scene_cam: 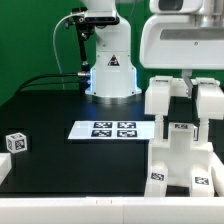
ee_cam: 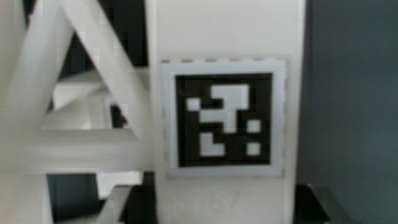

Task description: Assemble chair

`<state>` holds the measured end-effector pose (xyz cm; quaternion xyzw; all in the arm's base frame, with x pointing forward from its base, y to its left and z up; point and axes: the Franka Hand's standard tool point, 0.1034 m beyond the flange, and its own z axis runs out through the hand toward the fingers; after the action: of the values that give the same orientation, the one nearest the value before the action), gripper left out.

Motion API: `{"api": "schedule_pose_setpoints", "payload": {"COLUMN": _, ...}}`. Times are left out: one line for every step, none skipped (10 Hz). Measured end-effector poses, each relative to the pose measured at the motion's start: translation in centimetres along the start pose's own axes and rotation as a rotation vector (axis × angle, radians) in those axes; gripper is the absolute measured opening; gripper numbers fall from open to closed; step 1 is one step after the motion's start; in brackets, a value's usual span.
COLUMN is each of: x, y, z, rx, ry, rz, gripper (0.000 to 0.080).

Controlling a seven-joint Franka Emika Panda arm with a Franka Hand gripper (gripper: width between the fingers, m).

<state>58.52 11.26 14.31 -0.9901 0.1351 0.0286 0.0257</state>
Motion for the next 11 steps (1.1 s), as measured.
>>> {"api": "schedule_pose_setpoints", "payload": {"x": -0.1, "y": 0.1, "z": 0.1, "rx": -0.001, "ry": -0.002, "rz": 0.0, "gripper": 0.0284}}
{"api": "schedule_pose_setpoints", "payload": {"x": -0.1, "y": 0.2, "z": 0.1, "rx": -0.002, "ry": -0.002, "rz": 0.002, "gripper": 0.0284}}
{"api": "schedule_pose_setpoints", "payload": {"x": -0.1, "y": 0.3, "z": 0.3, "rx": -0.005, "ry": -0.004, "rz": 0.001, "gripper": 0.0284}}
{"api": "schedule_pose_setpoints", "payload": {"x": -0.1, "y": 0.4, "z": 0.9, "rx": -0.011, "ry": -0.005, "rz": 0.003, "gripper": 0.0284}}
{"api": "schedule_pose_setpoints", "payload": {"x": 0.0, "y": 0.4, "z": 1.4, "rx": -0.014, "ry": 0.002, "rz": 0.004, "gripper": 0.0284}}
{"api": "schedule_pose_setpoints", "payload": {"x": 0.1, "y": 0.4, "z": 1.8, "rx": -0.017, "ry": 0.004, "rz": 0.005, "gripper": 0.0284}}
{"api": "schedule_pose_setpoints", "payload": {"x": 0.2, "y": 0.3, "z": 1.8, "rx": -0.015, "ry": 0.01, "rz": 0.004, "gripper": 0.0284}}
{"api": "schedule_pose_setpoints", "payload": {"x": 0.2, "y": 0.2, "z": 1.8, "rx": -0.014, "ry": 0.014, "rz": 0.003, "gripper": 0.0284}}
{"api": "schedule_pose_setpoints", "payload": {"x": 0.3, "y": 0.0, "z": 1.8, "rx": -0.012, "ry": 0.019, "rz": 0.003, "gripper": 0.0284}}
{"api": "schedule_pose_setpoints", "payload": {"x": 0.3, "y": -0.1, "z": 1.7, "rx": -0.032, "ry": 0.03, "rz": 0.018, "gripper": 0.0284}}
{"api": "schedule_pose_setpoints", "payload": {"x": 0.1, "y": -0.4, "z": 1.8, "rx": -0.073, "ry": 0.045, "rz": 0.0, "gripper": 0.0284}}
